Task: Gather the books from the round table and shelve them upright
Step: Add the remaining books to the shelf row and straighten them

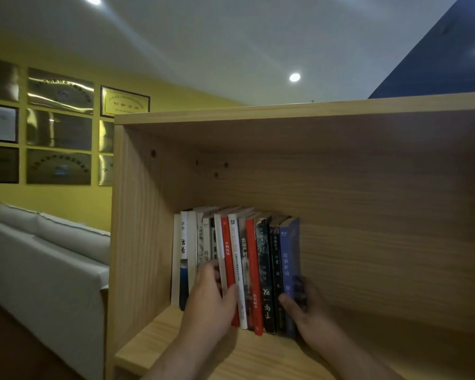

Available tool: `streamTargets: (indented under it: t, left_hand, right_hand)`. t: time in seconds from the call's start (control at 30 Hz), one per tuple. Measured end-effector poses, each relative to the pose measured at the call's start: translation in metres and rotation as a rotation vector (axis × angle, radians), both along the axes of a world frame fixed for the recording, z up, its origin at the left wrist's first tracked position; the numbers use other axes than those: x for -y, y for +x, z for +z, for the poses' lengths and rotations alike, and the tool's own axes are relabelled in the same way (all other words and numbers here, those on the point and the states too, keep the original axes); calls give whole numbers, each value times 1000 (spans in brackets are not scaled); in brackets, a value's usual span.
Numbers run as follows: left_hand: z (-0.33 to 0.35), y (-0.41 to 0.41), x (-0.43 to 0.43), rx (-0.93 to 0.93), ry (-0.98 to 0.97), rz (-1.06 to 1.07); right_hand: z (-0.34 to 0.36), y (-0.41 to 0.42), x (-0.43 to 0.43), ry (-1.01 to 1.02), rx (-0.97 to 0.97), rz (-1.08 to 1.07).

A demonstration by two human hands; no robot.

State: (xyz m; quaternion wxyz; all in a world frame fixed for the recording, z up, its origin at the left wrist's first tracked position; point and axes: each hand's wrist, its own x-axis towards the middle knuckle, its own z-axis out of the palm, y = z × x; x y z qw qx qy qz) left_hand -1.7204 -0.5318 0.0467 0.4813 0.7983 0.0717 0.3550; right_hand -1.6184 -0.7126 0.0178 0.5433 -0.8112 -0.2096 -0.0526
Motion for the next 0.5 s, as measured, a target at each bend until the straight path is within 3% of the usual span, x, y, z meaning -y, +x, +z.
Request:
streamTargets:
  t: [0.3,0.5]
  left_hand:
    - [14,9,0,9,-174,51]
    - [14,-10,2,67,-154,138]
  right_hand:
    - [-2,5,6,18,-21,82]
    - [-1,3,7,50,-43,90]
